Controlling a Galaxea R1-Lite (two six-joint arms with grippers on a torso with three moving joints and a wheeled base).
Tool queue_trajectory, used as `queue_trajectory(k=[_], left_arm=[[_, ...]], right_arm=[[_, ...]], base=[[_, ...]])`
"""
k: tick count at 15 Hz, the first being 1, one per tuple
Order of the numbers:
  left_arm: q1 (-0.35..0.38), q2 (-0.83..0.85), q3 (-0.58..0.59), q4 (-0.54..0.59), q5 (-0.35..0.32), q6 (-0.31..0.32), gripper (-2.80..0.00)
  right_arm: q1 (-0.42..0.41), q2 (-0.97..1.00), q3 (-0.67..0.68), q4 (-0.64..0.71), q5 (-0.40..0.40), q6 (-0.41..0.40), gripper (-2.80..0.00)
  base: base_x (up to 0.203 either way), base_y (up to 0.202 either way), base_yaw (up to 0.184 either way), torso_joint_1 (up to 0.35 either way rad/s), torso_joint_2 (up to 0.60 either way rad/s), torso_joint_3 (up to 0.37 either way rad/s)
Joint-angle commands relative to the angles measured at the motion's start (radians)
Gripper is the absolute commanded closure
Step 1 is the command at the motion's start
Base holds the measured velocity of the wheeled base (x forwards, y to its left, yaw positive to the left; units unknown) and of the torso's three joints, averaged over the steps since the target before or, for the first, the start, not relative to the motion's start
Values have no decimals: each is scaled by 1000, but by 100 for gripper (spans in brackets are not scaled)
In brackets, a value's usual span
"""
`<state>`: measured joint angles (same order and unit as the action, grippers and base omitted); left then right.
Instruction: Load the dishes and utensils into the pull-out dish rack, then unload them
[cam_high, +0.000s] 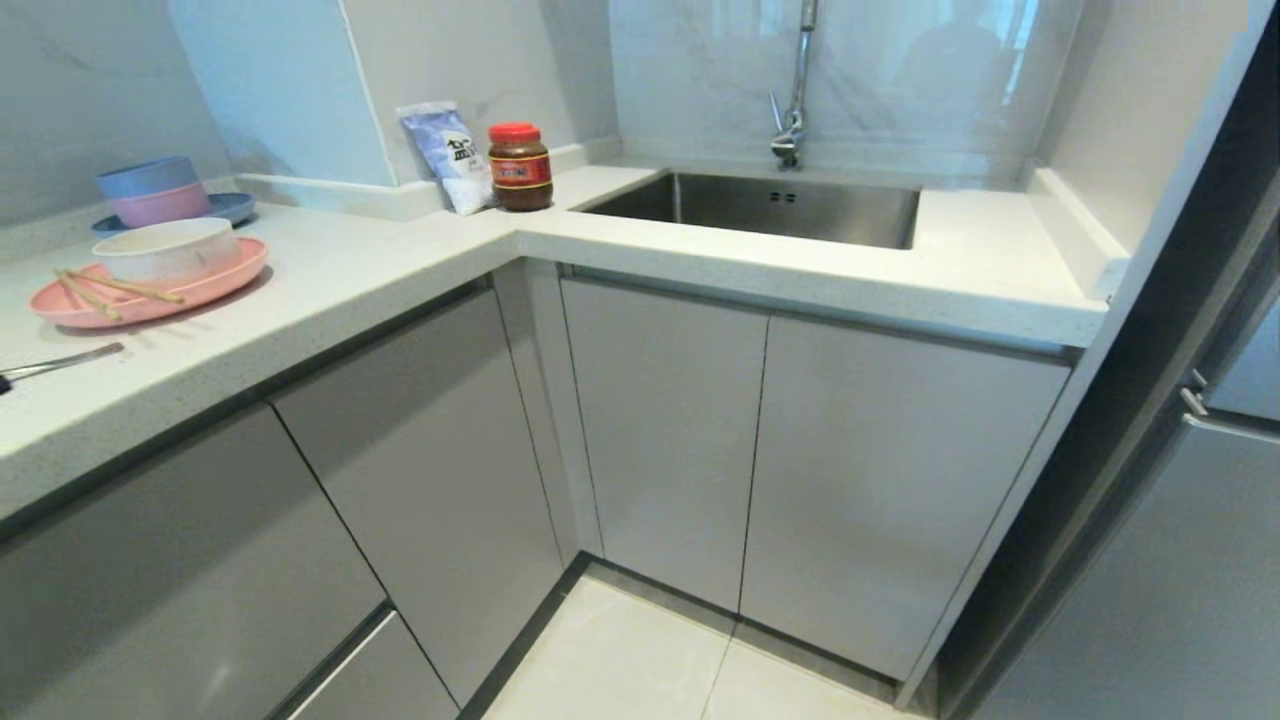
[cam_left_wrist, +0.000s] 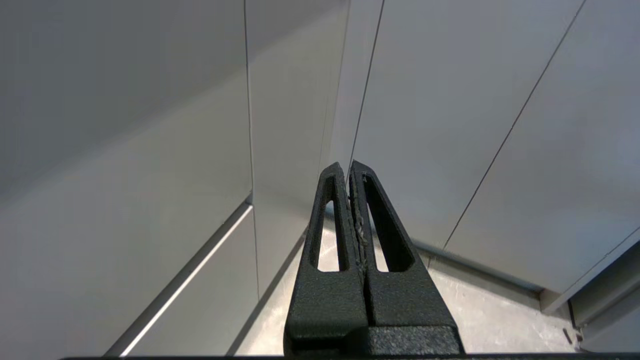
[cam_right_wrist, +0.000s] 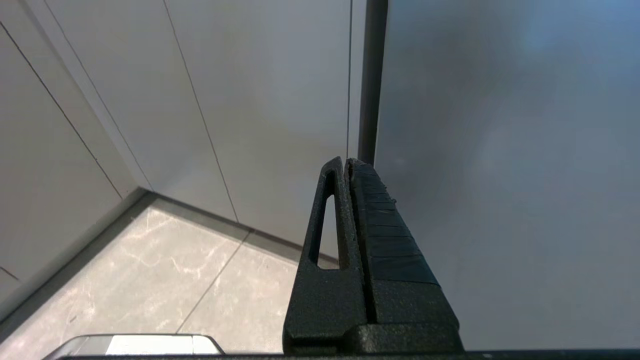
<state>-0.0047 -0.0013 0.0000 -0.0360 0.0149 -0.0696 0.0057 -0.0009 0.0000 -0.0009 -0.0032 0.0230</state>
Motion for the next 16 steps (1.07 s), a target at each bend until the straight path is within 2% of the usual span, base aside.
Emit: queue_trajectory(k=[1, 13, 16], left_arm=[[0, 1, 14, -1, 0, -1, 0], [0, 1, 15, -5, 2, -3, 0], [2, 1, 15, -4, 2, -9, 0]], right_arm=[[0, 1, 2, -1, 0, 0, 0], [0, 1, 2, -1, 0, 0, 0], [0, 1, 2, -1, 0, 0, 0]], base=[[0, 0, 0, 2, 2, 212], [0, 0, 0, 2, 3, 199], [0, 0, 0, 5, 4, 64]])
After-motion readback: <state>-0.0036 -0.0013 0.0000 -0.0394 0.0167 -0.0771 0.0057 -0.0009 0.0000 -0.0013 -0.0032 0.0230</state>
